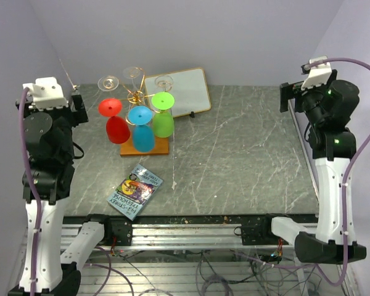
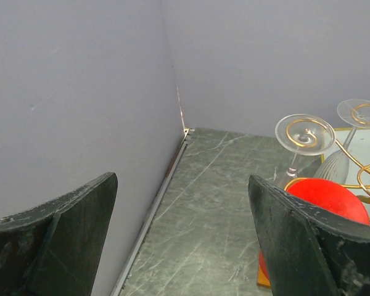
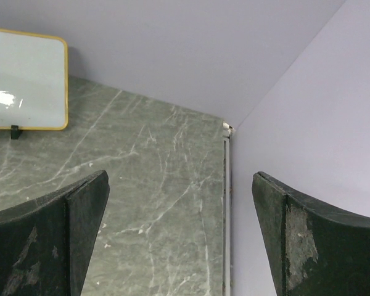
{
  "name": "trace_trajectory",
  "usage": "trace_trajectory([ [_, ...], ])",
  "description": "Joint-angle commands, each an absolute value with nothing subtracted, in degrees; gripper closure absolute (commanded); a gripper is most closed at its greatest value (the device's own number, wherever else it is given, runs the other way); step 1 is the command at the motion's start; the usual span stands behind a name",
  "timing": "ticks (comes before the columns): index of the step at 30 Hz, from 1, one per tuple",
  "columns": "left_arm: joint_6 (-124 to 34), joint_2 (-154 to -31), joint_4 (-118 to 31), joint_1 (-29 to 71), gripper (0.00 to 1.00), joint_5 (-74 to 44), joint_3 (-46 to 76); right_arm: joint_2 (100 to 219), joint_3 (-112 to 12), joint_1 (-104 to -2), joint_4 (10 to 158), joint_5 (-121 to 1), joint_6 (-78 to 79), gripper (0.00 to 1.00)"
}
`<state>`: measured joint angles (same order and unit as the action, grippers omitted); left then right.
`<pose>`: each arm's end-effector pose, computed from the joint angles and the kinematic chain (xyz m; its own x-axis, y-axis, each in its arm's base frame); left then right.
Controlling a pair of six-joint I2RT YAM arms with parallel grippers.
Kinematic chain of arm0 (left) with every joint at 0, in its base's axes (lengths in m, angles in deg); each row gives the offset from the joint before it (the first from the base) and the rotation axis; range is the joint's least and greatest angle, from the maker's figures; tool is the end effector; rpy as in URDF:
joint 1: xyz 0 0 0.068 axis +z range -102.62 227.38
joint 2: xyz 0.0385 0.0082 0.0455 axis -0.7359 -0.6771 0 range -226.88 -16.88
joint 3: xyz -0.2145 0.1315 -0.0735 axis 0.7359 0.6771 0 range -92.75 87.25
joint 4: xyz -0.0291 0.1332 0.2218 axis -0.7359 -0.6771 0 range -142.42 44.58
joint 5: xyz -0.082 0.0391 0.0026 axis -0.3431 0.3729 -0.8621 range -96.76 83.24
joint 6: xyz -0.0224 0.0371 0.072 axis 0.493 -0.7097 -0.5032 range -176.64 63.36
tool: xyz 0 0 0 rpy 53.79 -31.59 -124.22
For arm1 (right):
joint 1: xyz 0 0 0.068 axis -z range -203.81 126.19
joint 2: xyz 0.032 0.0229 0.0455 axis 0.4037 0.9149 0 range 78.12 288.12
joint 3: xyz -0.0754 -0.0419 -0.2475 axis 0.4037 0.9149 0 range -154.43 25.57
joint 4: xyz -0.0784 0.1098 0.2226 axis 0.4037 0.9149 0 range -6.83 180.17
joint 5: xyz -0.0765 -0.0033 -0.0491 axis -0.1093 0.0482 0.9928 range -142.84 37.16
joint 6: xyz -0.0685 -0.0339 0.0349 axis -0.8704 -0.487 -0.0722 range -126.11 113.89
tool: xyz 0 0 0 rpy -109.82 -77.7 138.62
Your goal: Place the wine glass upside down on the wine glass rack
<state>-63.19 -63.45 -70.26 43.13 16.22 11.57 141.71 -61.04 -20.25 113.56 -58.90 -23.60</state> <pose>0.1730 0.0159 0.4787 0.0372 0.1025 -0.9940 -0.3263 0.9415 0.0849 0.2544 -0.0080 0.4718 -0.1092 -0.2926 -0.9500 -0.0794 0.9552 -0.2851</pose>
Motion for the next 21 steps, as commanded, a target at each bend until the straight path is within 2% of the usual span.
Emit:
trace_trajectory([
  [1,-62.94,-60.75,-72.12,44.49,0.03,12.90,10.88,137.60,-60.95,-19.54,115.45,-60.03,-21.08,0.00],
  [6,-62.87,-58.75,-75.89,45.07,0.03,6.95,11.73,134.29,-59.52,-18.71,118.47,-62.04,-20.93,0.00],
  [12,-61.26,-57.46,-75.15,45.21,0.03,3.75,16.86,133.80,-52.60,-17.49,115.14,-63.17,-17.59,0.00],
  [21,-60.09,-56.88,-75.49,46.23,0.03,6.97,17.89,135.47,-50.89,-15.64,114.84,-65.69,-17.42,0.00],
])
